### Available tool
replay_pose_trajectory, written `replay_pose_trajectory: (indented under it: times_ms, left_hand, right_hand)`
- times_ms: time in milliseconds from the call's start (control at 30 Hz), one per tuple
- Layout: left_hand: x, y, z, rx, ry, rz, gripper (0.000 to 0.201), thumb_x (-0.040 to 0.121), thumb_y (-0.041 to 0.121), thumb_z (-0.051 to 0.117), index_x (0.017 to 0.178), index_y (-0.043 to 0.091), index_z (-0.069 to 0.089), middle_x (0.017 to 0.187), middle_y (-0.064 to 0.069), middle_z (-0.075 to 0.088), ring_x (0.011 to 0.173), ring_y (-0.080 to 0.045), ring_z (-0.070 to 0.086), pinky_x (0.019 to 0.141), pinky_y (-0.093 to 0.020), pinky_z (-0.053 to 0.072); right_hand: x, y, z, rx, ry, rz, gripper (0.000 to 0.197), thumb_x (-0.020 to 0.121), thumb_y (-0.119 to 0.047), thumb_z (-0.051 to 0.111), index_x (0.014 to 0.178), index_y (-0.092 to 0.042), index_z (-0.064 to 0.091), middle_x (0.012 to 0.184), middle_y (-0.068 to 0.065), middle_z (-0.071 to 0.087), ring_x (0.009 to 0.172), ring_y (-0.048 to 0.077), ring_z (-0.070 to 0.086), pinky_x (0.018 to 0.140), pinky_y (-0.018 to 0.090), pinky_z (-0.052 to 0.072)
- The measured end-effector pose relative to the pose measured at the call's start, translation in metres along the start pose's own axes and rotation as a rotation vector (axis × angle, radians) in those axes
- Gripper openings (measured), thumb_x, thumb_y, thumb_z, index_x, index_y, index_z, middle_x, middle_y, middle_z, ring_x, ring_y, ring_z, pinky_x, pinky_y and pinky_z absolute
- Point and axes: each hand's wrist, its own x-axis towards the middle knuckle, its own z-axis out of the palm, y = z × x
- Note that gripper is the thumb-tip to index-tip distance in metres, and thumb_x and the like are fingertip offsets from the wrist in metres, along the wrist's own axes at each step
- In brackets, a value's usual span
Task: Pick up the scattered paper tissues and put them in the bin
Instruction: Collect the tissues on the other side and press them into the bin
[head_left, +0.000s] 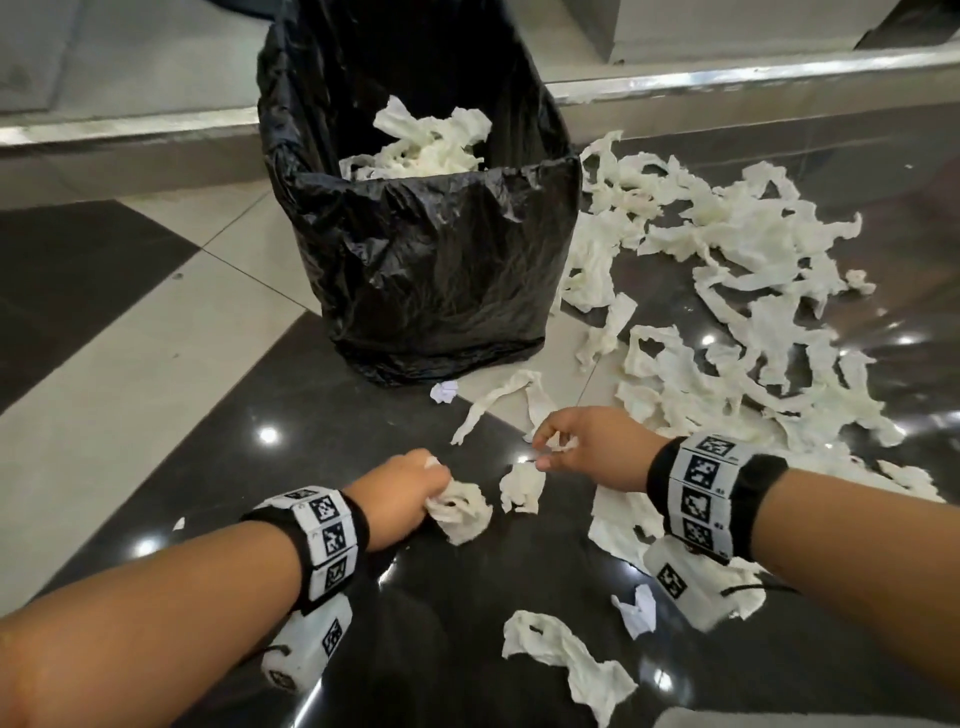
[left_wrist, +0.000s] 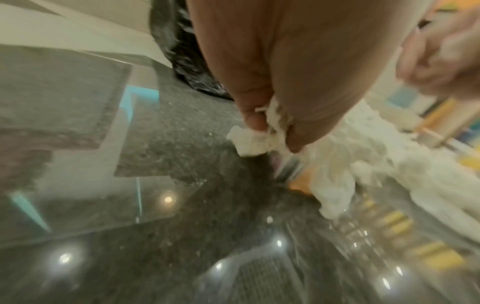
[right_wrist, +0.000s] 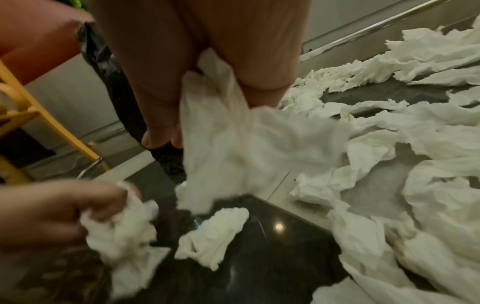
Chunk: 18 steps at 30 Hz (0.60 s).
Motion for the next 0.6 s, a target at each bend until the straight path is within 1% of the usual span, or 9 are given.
replay_pose_trajectory:
  times_ms: [67, 100, 200, 267, 333, 400, 467, 533, 600]
  left_hand:
    - [-0.010, -0.005, -0.008, -0.072, 0.050, -0.058, 0.022, 0.081, 0.012, 0.051, 0.076, 0.028, 0.036, 0.097, 0.000, 0.047, 0.085, -0.021, 0.051, 0.070, -0.028, 0.038]
    - [-0.016, -0.007, -0.012, -0.110, 0.078, -0.076, 0.025, 0.081, 0.013, 0.051, 0.076, 0.031, 0.035, 0.094, 0.003, 0.046, 0.082, -0.018, 0.050, 0.068, -0.027, 0.037]
    - [-0.036, -0.013, -0.018, -0.209, 0.122, -0.107, 0.024, 0.083, 0.016, 0.051, 0.101, 0.031, 0.048, 0.095, 0.007, 0.047, 0.088, -0.014, 0.051, 0.076, -0.027, 0.040]
    - [-0.049, -0.020, -0.019, -0.209, 0.111, -0.125, 0.027, 0.085, 0.019, 0.048, 0.109, 0.029, 0.056, 0.095, 0.005, 0.049, 0.091, -0.013, 0.050, 0.079, -0.026, 0.040]
    - [-0.063, -0.026, -0.020, -0.185, 0.102, -0.151, 0.023, 0.084, 0.024, 0.046, 0.100, 0.025, 0.061, 0.092, 0.004, 0.051, 0.086, -0.010, 0.050, 0.078, -0.026, 0.041]
    - [-0.076, -0.031, -0.022, -0.190, 0.093, -0.200, 0.017, 0.078, 0.029, 0.047, 0.086, 0.022, 0.061, 0.084, 0.008, 0.047, 0.073, -0.004, 0.048, 0.069, -0.024, 0.038]
    - [-0.086, -0.034, -0.025, -0.228, 0.084, -0.249, 0.016, 0.069, 0.041, 0.048, 0.072, 0.026, 0.055, 0.081, 0.010, 0.043, 0.070, -0.003, 0.048, 0.063, -0.022, 0.034]
    - [-0.091, -0.038, -0.026, -0.249, 0.103, -0.275, 0.026, 0.065, 0.057, 0.045, 0.068, 0.032, 0.052, 0.084, 0.007, 0.045, 0.077, -0.006, 0.050, 0.068, -0.023, 0.038]
    - [-0.093, -0.040, -0.026, -0.195, 0.121, -0.329, 0.036, 0.071, 0.057, 0.050, 0.080, 0.025, 0.063, 0.092, 0.002, 0.047, 0.084, -0.013, 0.052, 0.079, -0.027, 0.042]
  right_hand:
    - [0.008, 0.001, 0.013, -0.112, -0.042, -0.048, 0.039, 0.086, -0.032, 0.063, 0.124, -0.030, 0.055, 0.111, -0.003, 0.054, 0.097, 0.014, 0.053, 0.094, 0.029, 0.044]
    - [0.011, 0.003, 0.022, -0.196, -0.087, -0.089, 0.049, 0.088, -0.029, 0.061, 0.134, -0.034, 0.045, 0.124, 0.002, 0.048, 0.100, 0.018, 0.055, 0.096, 0.030, 0.045]
    - [0.019, 0.004, 0.044, -0.553, -0.269, -0.234, 0.076, 0.090, -0.009, 0.053, 0.144, -0.046, 0.014, 0.154, 0.009, 0.010, 0.116, 0.030, 0.054, 0.092, 0.034, 0.047]
    - [0.023, 0.006, 0.060, -0.700, -0.346, -0.282, 0.072, 0.092, -0.008, 0.045, 0.144, -0.047, 0.015, 0.158, 0.007, -0.005, 0.128, 0.035, 0.043, 0.100, 0.039, 0.043]
    - [0.026, 0.008, 0.075, -0.736, -0.380, -0.284, 0.054, 0.095, -0.018, 0.043, 0.141, -0.040, 0.028, 0.157, 0.007, 0.003, 0.129, 0.039, 0.040, 0.105, 0.045, 0.039]
    - [0.028, 0.009, 0.081, -0.776, -0.373, -0.277, 0.038, 0.095, -0.020, 0.044, 0.133, -0.025, 0.042, 0.145, 0.014, 0.028, 0.117, 0.038, 0.049, 0.097, 0.044, 0.044]
    - [0.029, 0.006, 0.077, -0.824, -0.367, -0.306, 0.034, 0.093, -0.017, 0.042, 0.127, -0.014, 0.046, 0.129, 0.015, 0.044, 0.107, 0.035, 0.054, 0.091, 0.041, 0.047]
    - [0.027, 0.003, 0.071, -0.801, -0.351, -0.341, 0.033, 0.091, -0.017, 0.044, 0.124, -0.013, 0.046, 0.121, 0.014, 0.051, 0.104, 0.034, 0.056, 0.088, 0.040, 0.046]
    - [0.016, 0.002, 0.070, -0.735, -0.330, -0.402, 0.035, 0.090, -0.028, 0.048, 0.123, -0.019, 0.042, 0.117, 0.011, 0.053, 0.104, 0.032, 0.057, 0.085, 0.039, 0.046]
